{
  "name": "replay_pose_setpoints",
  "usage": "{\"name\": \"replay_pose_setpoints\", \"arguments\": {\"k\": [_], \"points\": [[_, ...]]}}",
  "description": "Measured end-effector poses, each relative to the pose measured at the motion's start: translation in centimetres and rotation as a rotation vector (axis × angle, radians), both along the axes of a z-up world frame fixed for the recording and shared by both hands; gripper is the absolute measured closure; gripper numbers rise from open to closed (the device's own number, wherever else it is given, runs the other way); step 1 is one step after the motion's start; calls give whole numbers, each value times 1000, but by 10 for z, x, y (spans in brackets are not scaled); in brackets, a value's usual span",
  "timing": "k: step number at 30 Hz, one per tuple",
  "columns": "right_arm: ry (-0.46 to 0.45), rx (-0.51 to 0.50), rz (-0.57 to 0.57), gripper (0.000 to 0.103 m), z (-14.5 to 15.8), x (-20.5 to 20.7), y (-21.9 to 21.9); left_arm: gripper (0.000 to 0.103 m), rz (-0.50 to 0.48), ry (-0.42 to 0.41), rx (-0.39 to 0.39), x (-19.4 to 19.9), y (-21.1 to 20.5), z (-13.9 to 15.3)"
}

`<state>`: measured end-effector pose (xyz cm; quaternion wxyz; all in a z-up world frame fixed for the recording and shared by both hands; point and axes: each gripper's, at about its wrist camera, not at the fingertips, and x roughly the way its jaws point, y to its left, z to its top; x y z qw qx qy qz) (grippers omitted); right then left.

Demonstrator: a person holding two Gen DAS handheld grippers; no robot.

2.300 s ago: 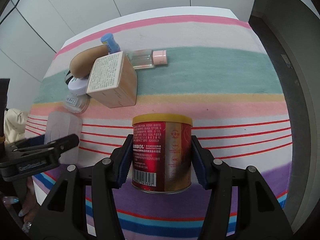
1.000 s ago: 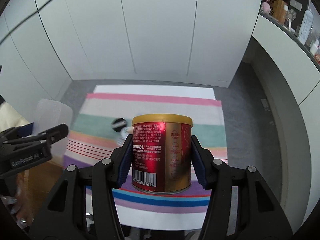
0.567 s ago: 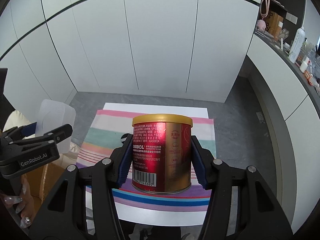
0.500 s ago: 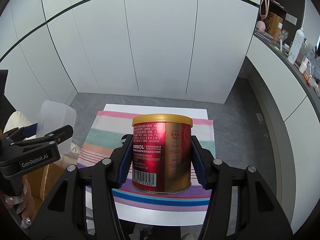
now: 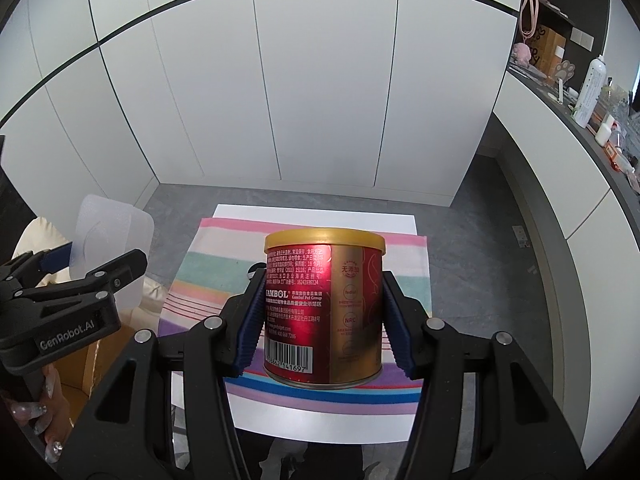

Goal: Organize objects
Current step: 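Lift the container and red can and carry both toward the cardboard box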

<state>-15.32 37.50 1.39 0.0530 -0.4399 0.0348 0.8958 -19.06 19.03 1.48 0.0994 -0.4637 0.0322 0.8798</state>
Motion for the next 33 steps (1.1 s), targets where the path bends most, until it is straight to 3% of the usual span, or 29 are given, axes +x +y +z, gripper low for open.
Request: {"name": "replay_pose_setpoints", "arguments": {"k": [8, 15, 27, 33], "points": [[30, 23, -24, 47, -1, 36, -4, 20, -26, 33, -1, 52, -1, -9], [30, 17, -51, 47, -21, 83, -9, 20, -20, 22, 27, 93, -17, -21], [-24, -14, -47, 47, -52, 168, -23, 20, -18, -6, 57, 162, -50, -37], [-67, -38, -26, 47, -71, 207, -29, 20, -24, -23, 19, 196, -61, -54]]}}
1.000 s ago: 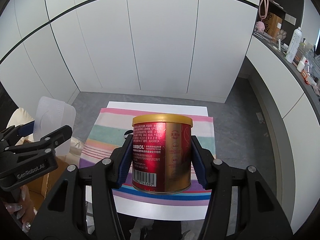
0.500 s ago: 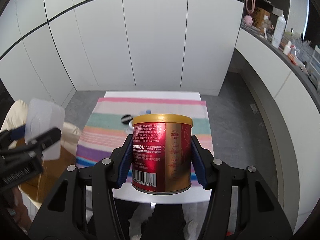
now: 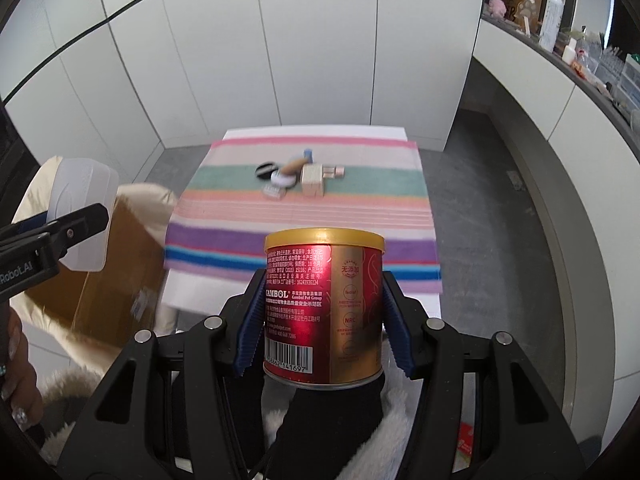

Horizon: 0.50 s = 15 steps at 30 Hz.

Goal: Organize objects
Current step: 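Lift the container and red can and carry both toward the cardboard box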

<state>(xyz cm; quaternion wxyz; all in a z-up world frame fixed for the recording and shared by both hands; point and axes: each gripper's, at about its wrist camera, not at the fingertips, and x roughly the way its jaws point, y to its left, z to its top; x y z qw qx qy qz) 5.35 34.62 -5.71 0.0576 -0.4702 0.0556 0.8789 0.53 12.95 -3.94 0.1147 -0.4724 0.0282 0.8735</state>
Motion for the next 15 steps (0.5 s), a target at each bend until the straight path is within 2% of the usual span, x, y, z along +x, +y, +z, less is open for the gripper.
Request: {"name": "replay_pose_setpoints", "arguments": {"k": [8, 15], "points": [[-50, -16, -12, 47, -22, 45, 1, 20, -8, -35, -28, 37, -16, -14], [-39, -14, -37, 47, -20, 66, 11, 20, 6, -45, -19, 46, -26, -15]]}}
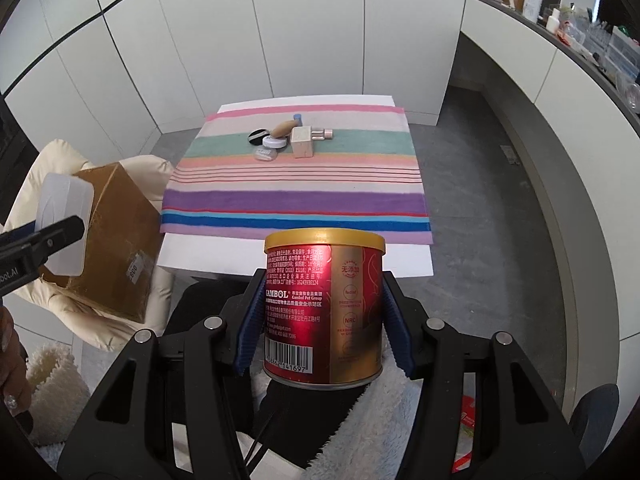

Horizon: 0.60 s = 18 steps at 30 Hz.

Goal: Organize objects
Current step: 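Lift the container and red can and carry both toward the cardboard box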

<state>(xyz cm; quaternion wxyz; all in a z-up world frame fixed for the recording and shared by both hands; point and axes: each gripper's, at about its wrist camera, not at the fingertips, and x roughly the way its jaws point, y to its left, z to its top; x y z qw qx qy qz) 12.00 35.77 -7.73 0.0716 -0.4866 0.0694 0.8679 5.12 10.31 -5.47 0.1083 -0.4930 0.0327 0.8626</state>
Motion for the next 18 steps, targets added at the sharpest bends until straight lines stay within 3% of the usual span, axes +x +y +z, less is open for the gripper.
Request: {"name": "replay_pose_setpoints", "arguments": {"k": [18], "points": [[1, 15, 32, 47, 7, 4, -18, 20, 45, -5, 21, 4, -21, -2]]}}
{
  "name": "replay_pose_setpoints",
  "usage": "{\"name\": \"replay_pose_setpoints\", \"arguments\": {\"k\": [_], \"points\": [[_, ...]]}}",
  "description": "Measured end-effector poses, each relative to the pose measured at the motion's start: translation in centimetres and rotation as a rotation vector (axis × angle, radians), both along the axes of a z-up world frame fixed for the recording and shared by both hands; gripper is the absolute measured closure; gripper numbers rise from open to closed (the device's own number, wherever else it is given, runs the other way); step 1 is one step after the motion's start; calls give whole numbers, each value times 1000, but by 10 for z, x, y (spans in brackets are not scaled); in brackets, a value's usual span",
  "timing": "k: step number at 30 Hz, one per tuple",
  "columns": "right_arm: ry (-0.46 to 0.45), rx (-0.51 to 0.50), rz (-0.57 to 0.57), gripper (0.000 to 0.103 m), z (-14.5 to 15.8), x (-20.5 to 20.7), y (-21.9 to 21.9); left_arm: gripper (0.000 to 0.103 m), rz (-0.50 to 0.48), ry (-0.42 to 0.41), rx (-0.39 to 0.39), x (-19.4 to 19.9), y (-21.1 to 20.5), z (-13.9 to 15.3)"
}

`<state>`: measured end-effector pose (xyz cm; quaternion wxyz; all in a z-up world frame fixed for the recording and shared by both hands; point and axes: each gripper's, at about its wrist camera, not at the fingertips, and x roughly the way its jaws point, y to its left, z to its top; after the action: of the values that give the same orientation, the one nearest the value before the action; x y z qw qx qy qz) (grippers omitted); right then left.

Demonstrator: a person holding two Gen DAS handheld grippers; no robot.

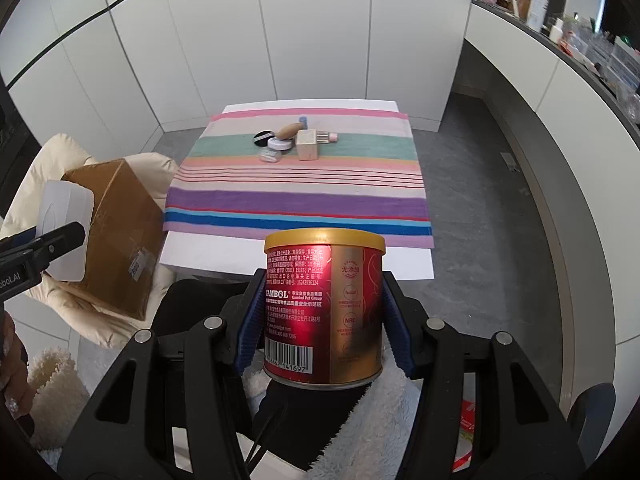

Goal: Organize objects
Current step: 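Lift the container and red can and carry both toward the cardboard box, then lower the container into the box with the left tool while the right tool drops the red can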

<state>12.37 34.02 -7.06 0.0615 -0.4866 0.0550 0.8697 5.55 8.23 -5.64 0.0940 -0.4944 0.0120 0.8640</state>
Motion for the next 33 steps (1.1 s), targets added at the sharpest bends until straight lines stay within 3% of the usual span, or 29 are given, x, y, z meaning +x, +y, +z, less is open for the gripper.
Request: {"name": "replay_pose_setpoints", "arguments": {"k": [12, 25, 33], "points": [[-8, -10, 170, 47, -6, -26, -65, 20, 153, -33, -4, 15, -72, -12], [-31, -2, 546, 47, -19, -49, -215, 20, 471, -58, 14, 62, -209, -28], [-61, 13, 724, 47, -39, -50, -293, 20, 538, -62, 16, 56, -242, -40]]}}
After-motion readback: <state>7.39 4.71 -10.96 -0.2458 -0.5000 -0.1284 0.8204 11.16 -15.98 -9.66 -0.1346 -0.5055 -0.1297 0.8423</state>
